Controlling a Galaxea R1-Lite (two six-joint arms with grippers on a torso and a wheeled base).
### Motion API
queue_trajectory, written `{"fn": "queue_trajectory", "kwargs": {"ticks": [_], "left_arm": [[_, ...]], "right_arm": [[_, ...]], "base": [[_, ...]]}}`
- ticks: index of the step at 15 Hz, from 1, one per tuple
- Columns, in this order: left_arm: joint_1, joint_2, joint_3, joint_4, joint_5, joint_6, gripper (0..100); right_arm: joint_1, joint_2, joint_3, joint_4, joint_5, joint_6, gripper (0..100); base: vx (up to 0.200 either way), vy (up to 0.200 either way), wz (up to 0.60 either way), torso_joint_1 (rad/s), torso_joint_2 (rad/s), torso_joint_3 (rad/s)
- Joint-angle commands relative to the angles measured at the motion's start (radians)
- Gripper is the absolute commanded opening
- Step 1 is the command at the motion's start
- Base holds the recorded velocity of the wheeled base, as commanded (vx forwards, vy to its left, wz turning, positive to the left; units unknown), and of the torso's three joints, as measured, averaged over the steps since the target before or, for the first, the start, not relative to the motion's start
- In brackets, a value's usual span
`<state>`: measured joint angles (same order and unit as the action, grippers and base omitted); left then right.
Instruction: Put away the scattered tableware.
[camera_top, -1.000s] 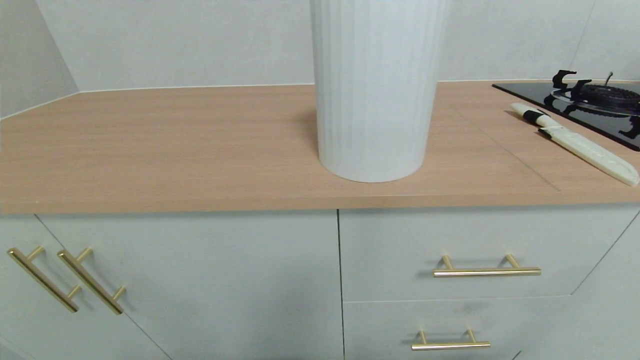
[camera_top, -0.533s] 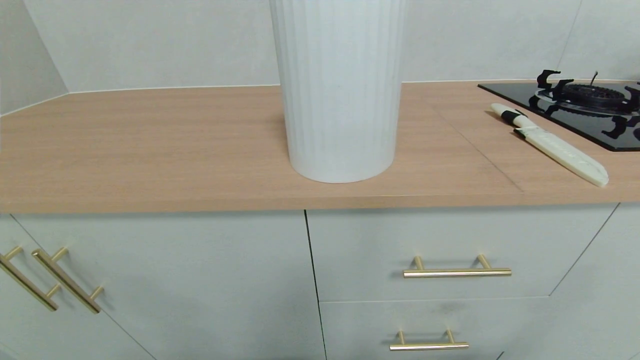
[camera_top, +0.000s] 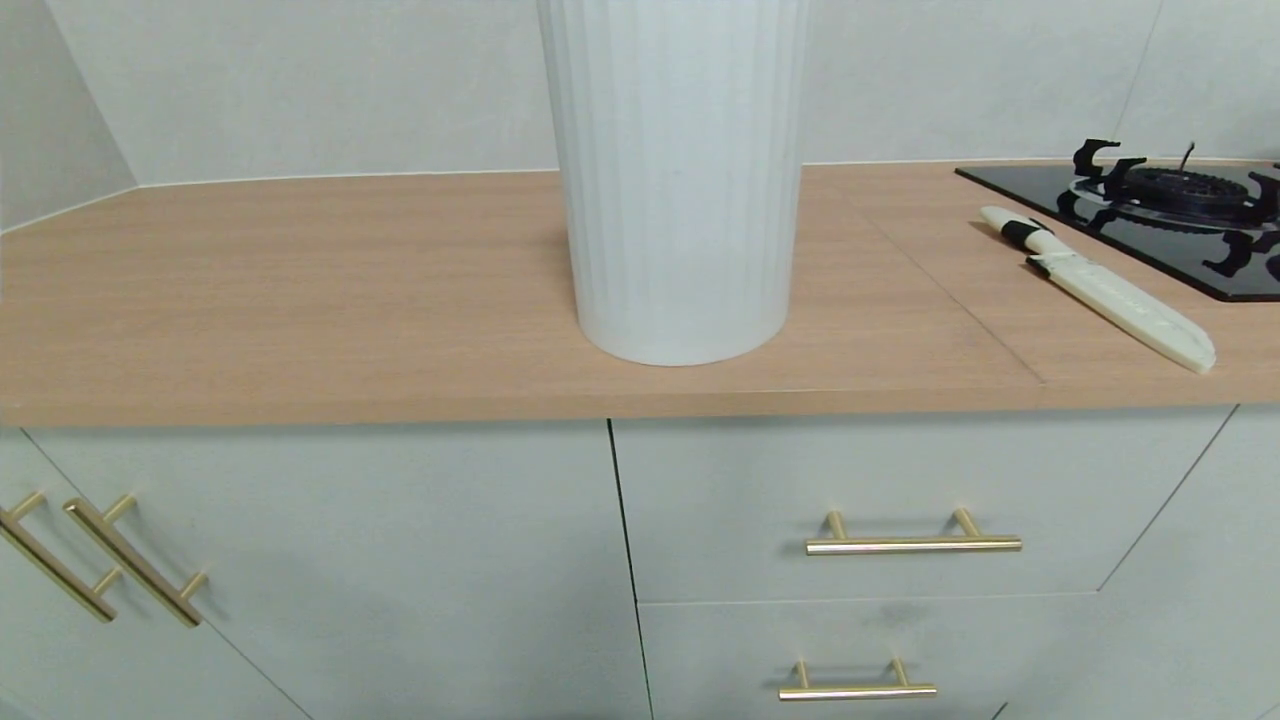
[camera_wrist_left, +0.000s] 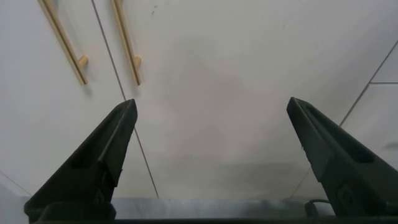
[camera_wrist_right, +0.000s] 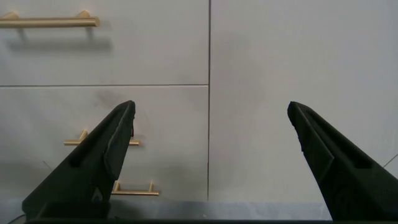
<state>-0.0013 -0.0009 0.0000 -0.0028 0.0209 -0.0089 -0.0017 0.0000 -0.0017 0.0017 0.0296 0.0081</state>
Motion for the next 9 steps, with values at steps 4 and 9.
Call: {"fn": "queue_trajectory", "kwargs": {"ticks": [4,9], "left_arm": [[0.0,0.001,0.0,0.0,0.001,0.0,100],[0.0,0.001,0.0,0.0,0.001,0.0,100]], "right_arm": [[0.0,0.002,0.0,0.0,0.001,0.0,100],[0.0,0.0,0.0,0.0,0.001,0.001,100]], "base": [[0.0,0.0,0.0,0.009,-0.05,-0.04],[0.0,0.0,0.0,0.114,-0.35,-0.273]]}}
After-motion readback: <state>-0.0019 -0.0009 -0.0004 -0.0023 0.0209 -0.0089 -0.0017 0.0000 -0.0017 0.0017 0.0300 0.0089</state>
